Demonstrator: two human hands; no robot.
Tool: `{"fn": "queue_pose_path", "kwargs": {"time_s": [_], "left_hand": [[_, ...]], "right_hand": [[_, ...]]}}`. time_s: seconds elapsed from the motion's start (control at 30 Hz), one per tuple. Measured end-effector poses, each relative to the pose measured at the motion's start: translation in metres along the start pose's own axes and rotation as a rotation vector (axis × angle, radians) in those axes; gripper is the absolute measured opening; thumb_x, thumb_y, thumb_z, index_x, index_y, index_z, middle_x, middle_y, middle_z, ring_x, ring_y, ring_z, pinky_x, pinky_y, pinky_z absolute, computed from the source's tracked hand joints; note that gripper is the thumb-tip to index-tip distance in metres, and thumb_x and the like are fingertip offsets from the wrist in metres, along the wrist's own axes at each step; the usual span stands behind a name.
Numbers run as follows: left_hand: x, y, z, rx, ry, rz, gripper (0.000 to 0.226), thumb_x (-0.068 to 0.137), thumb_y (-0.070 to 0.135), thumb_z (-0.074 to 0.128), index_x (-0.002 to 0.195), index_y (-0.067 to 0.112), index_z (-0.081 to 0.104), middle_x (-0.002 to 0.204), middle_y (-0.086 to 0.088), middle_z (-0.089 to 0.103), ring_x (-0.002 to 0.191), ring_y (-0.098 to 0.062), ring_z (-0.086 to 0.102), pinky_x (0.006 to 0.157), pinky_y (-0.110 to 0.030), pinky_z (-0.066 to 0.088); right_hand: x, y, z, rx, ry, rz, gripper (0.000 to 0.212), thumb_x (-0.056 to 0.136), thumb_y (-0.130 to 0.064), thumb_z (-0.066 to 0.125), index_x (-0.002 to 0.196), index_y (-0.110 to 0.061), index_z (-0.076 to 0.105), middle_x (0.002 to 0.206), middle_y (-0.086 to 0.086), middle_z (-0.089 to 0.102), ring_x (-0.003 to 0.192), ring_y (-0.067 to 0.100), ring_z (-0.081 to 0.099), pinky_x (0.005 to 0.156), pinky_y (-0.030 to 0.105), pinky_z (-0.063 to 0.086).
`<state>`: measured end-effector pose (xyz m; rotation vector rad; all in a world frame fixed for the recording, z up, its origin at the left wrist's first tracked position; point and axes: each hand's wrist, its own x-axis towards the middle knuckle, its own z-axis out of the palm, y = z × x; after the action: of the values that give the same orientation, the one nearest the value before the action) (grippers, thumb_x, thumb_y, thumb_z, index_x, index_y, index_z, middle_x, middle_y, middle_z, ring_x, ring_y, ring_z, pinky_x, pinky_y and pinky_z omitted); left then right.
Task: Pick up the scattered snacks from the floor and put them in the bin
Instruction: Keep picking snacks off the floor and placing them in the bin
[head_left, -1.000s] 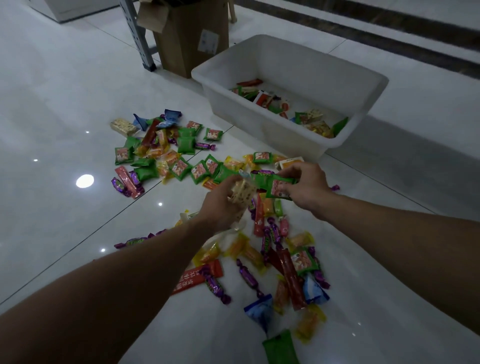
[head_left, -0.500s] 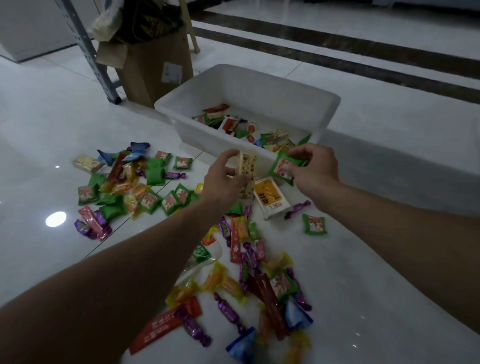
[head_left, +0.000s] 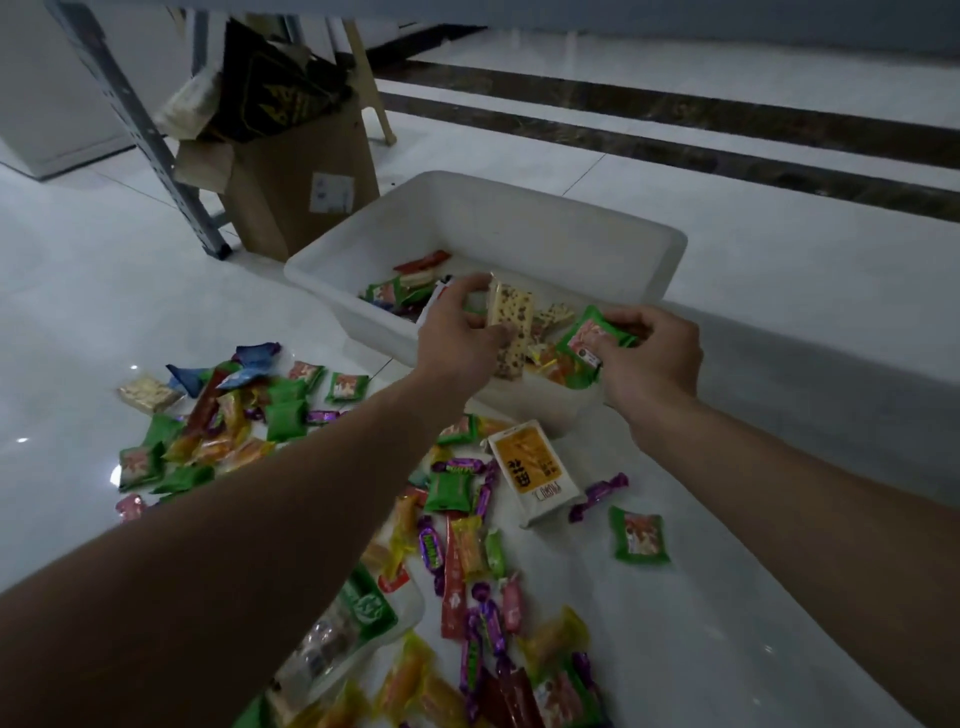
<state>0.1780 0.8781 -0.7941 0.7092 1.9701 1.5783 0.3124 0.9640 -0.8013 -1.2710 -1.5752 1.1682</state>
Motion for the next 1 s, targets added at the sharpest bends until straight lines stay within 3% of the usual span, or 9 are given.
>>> {"fn": "queue_pose_path", "kwargs": {"time_s": [0.17,0.3,0.37,0.47,0.6,0.67,0.77,0.87,1.0], "left_hand": [[0.043,0.002,0.016,0.030,0.010,-0.008,0.054,0.085,0.005,0.068,0.131,0.027,0.051,0.097,-0.004,0.063,0.088,-0.019,0.066,0.075,-0.036,0.058],[0.062,-0.008,0.022,0.093,0.025,-0.017,0.047,0.089,0.007,0.059,0.130,0.028,0.051,0.097,-0.003,0.062,0.078,-0.013,0.060,0.061,-0.024,0.050],[0.064,-0.016,0.020,0.143,0.045,0.007,0.042,0.091,0.013,0.060,0.129,0.029,0.052,0.095,0.000,0.064,0.077,-0.011,0.061,0.061,-0.024,0.048],[0.056,-0.026,0.010,0.194,0.052,0.064,0.039,0.089,0.014,0.061,0.125,0.029,0.054,0.102,-0.002,0.065,0.082,-0.005,0.061,0.068,-0.022,0.045],[0.038,-0.029,-0.009,0.196,0.066,0.118,0.037,0.090,0.015,0.060,0.125,0.028,0.057,0.094,0.006,0.069,0.089,-0.004,0.061,0.080,-0.026,0.045],[0.028,-0.028,-0.021,0.168,0.079,0.123,0.038,0.091,0.017,0.061,0.126,0.030,0.057,0.100,0.007,0.069,0.093,-0.005,0.061,0.077,-0.024,0.043],[0.007,-0.030,-0.042,0.239,0.068,0.153,0.037,0.091,0.023,0.062,0.127,0.031,0.056,0.108,0.007,0.065,0.095,-0.004,0.060,0.072,-0.018,0.042],[-0.019,-0.042,-0.065,0.347,0.071,0.164,0.038,0.092,0.029,0.061,0.129,0.031,0.054,0.110,0.008,0.062,0.094,-0.001,0.058,0.069,-0.012,0.041],[-0.054,-0.064,-0.100,0.430,0.091,0.112,0.041,0.090,0.031,0.063,0.130,0.030,0.053,0.116,0.004,0.062,0.102,-0.010,0.059,0.084,-0.031,0.050]], "right_hand": [[0.027,-0.002,0.010,0.055,0.024,0.010,0.017,0.084,-0.017,0.074,0.088,-0.030,0.064,0.095,-0.007,0.062,0.075,-0.001,0.055,0.055,0.009,0.041],[0.039,0.004,0.018,0.051,0.023,0.003,0.018,0.083,-0.017,0.074,0.086,-0.032,0.064,0.095,-0.008,0.063,0.080,0.002,0.059,0.066,0.019,0.052],[0.041,0.008,0.022,0.045,0.026,0.004,0.018,0.083,-0.017,0.074,0.086,-0.031,0.065,0.097,-0.007,0.064,0.085,0.007,0.061,0.072,0.023,0.054],[0.042,0.013,0.028,0.031,0.025,0.018,0.018,0.082,-0.016,0.075,0.087,-0.031,0.065,0.098,-0.006,0.064,0.085,0.007,0.061,0.062,0.014,0.048],[0.038,0.013,0.033,-0.014,-0.006,0.003,0.017,0.084,-0.018,0.074,0.095,-0.028,0.067,0.102,-0.007,0.063,0.087,0.007,0.060,0.057,0.012,0.044],[0.032,0.013,0.034,-0.077,-0.062,-0.043,0.022,0.085,-0.019,0.072,0.105,-0.026,0.065,0.106,-0.006,0.062,0.090,0.005,0.057,0.064,0.011,0.044],[0.017,0.011,0.037,-0.174,-0.130,-0.126,0.029,0.087,-0.022,0.069,0.115,-0.023,0.062,0.115,-0.003,0.059,0.100,0.007,0.053,0.085,0.022,0.048],[-0.005,0.006,0.044,-0.213,-0.220,-0.200,0.032,0.087,-0.024,0.068,0.119,-0.022,0.062,0.117,-0.004,0.058,0.103,0.008,0.052,0.088,0.024,0.044],[-0.039,-0.001,0.052,-0.183,-0.301,-0.259,0.032,0.088,-0.023,0.067,0.119,-0.023,0.061,0.118,-0.004,0.058,0.106,0.010,0.053,0.088,0.027,0.046]]}}
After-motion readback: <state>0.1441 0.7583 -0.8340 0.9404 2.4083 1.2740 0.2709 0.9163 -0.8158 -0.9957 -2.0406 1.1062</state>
